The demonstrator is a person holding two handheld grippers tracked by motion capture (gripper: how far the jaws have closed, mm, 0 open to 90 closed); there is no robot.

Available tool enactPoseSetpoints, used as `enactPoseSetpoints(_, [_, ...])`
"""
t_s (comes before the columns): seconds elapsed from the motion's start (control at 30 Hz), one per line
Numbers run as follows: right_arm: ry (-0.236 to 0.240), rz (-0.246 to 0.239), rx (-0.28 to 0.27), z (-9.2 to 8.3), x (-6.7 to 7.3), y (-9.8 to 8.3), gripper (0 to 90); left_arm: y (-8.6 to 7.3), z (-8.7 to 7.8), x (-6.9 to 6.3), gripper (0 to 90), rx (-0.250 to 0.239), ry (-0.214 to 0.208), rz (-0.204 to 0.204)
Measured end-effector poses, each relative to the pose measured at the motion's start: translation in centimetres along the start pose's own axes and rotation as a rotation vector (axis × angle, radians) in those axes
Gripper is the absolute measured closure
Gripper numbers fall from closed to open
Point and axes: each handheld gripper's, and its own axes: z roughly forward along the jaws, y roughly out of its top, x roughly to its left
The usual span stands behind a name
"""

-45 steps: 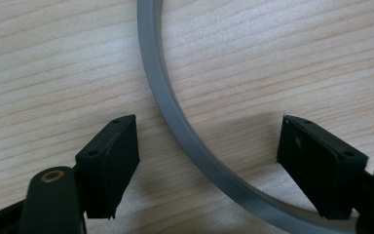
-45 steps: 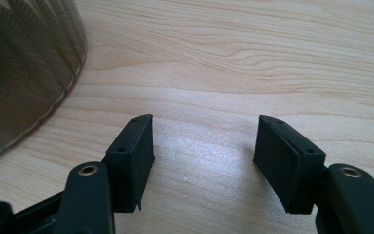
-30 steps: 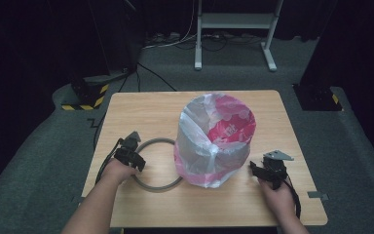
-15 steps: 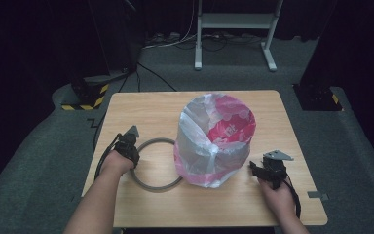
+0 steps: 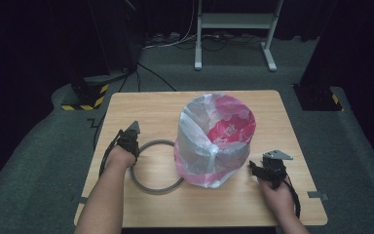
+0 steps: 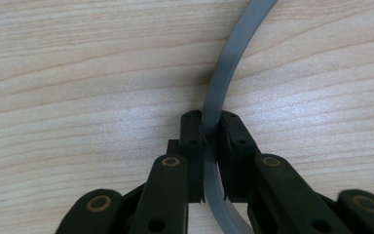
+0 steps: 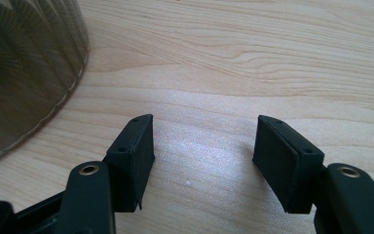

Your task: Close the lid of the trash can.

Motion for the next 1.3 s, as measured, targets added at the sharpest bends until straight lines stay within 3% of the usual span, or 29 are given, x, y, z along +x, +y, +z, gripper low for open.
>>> enactPoseSetpoints(0.1, [0.000,0.001,0.000,0.0,0.0,0.0,39.5,-0.1,-0.3,0.3,82.0,-0.015,-0.003,0.009])
enactPoseSetpoints(0.13, [0.002,0.000,0.001,0.0,0.0,0.0,39.0,-0.4,-0.6,0.6,82.3,-0.047,-0.024,0.008])
enactPoseSetpoints(0.23, [0.004,-0.002,0.002,0.0,0.0,0.0,38.6,-0.7,-0.9,1.1,82.6,-0.058,-0.050,0.000])
enactPoseSetpoints(0.27, [0.005,-0.003,0.001,0.0,0.0,0.0,37.9,-1.1,-1.0,1.5,82.7,-0.065,-0.090,-0.017])
enactPoseSetpoints(0.33, [0.005,-0.009,0.004,0.0,0.1,0.0,34.0,-1.4,-1.0,1.6,82.8,-0.063,-0.106,-0.023])
enactPoseSetpoints(0.37, [0.008,0.002,0.007,0.0,0.0,0.0,32.2,-1.8,-1.1,2.0,82.8,-0.070,-0.144,-0.041])
enactPoseSetpoints(0.5, [0.016,-0.003,0.012,0.1,0.0,0.1,27.6,-2.6,-1.2,2.4,82.9,-0.085,-0.180,-0.039])
enactPoseSetpoints(0.8, [-0.010,0.008,0.030,0.1,0.0,-0.1,17.5,-3.6,-1.5,3.0,83.1,-0.112,-0.225,-0.030])
enactPoseSetpoints(0.97, [-0.021,0.016,0.032,0.0,0.1,-0.1,17.2,-3.9,-1.8,3.8,83.2,-0.120,-0.261,-0.048])
enactPoseSetpoints(1.3, [-0.045,0.037,0.031,0.0,0.4,-0.2,15.2,-4.4,-2.8,4.7,83.4,-0.130,-0.288,-0.059])
